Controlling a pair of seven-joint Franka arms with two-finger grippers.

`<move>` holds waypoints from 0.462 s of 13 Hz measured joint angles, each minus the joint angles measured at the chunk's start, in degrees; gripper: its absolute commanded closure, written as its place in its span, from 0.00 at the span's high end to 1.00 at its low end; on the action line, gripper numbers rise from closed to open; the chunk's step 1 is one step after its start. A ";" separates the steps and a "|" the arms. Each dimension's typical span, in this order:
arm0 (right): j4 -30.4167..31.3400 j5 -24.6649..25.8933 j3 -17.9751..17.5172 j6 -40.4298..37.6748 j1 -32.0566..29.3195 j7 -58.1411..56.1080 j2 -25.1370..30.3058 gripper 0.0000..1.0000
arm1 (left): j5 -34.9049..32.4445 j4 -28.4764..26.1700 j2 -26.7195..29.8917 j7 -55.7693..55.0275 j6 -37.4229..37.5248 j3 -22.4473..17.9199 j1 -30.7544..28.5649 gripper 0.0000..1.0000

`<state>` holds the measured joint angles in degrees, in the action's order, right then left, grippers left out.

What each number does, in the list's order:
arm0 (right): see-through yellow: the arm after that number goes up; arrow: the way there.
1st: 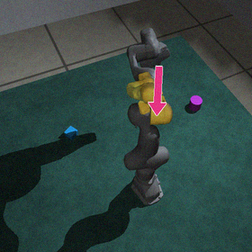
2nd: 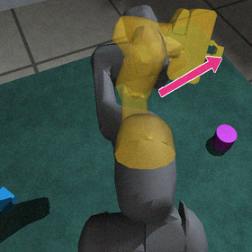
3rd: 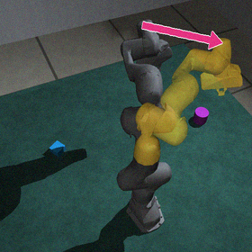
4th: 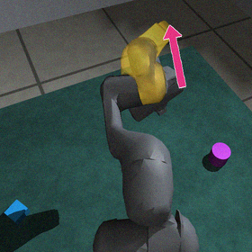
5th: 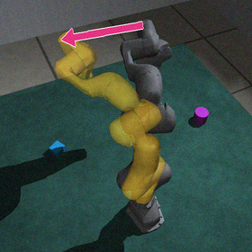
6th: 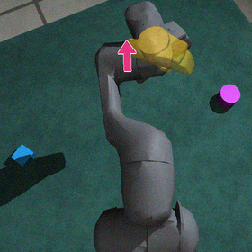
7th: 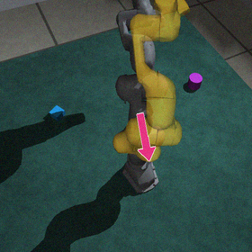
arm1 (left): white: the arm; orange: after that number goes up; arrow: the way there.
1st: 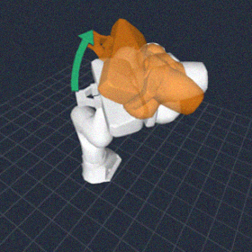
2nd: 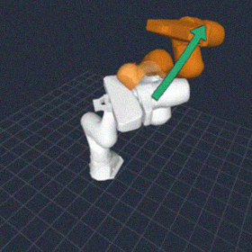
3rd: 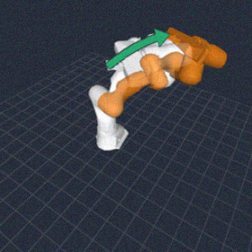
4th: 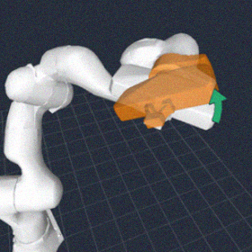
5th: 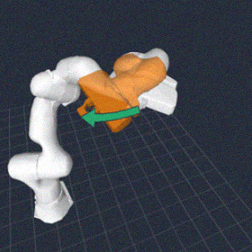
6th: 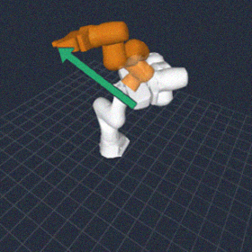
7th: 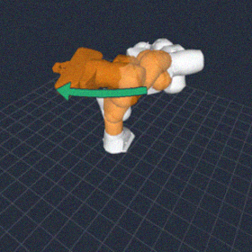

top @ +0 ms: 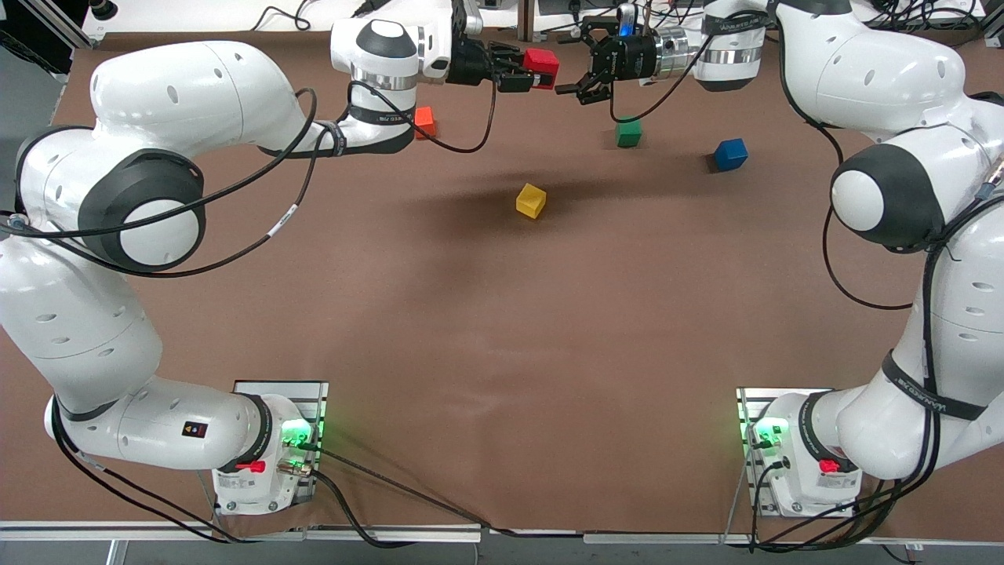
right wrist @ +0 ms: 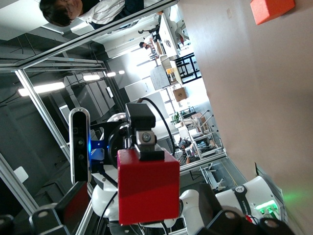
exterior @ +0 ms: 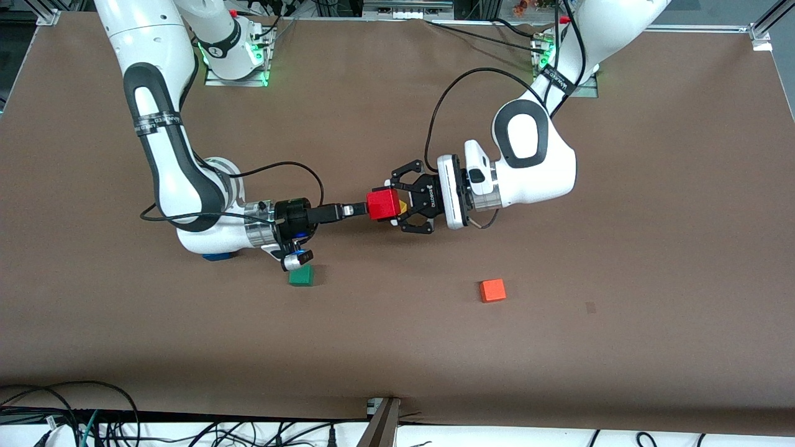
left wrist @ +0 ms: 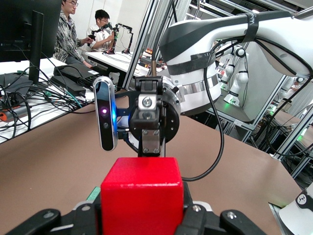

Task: Pass red block to right arm, stack on blue
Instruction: 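Close the right gripper on the red cube held by the left gripper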

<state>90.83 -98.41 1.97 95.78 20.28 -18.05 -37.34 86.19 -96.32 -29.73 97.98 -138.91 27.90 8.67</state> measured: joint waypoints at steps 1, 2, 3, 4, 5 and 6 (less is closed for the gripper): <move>0.00 -0.70 -0.02 0.61 0.45 -0.21 -0.14 1.00 | 0.00 0.01 0.00 0.00 0.00 0.00 0.00 0.00; 0.01 -1.38 -0.02 1.13 0.97 -0.35 -0.27 1.00 | 0.00 0.04 0.00 0.00 0.00 0.00 0.00 0.00; 0.01 -1.75 -0.04 1.93 1.49 -0.42 -0.35 0.98 | 0.00 0.09 0.00 0.00 0.00 0.00 0.00 0.00; 0.01 -2.01 -0.05 2.61 1.96 -0.47 -0.37 0.78 | 0.00 0.11 0.00 0.00 0.00 0.00 0.00 0.00; 0.00 -2.22 -0.05 3.01 2.25 -0.49 -0.37 0.42 | 0.00 0.13 0.00 0.00 0.00 0.00 0.00 0.00; 0.00 -2.30 -0.05 3.16 2.36 -0.55 -0.37 0.31 | 0.00 0.13 0.00 0.00 0.00 0.00 0.00 0.00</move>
<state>90.83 -100.70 1.91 98.95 22.64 -18.60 -37.70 86.19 -96.19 -29.73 97.98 -138.91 27.90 8.67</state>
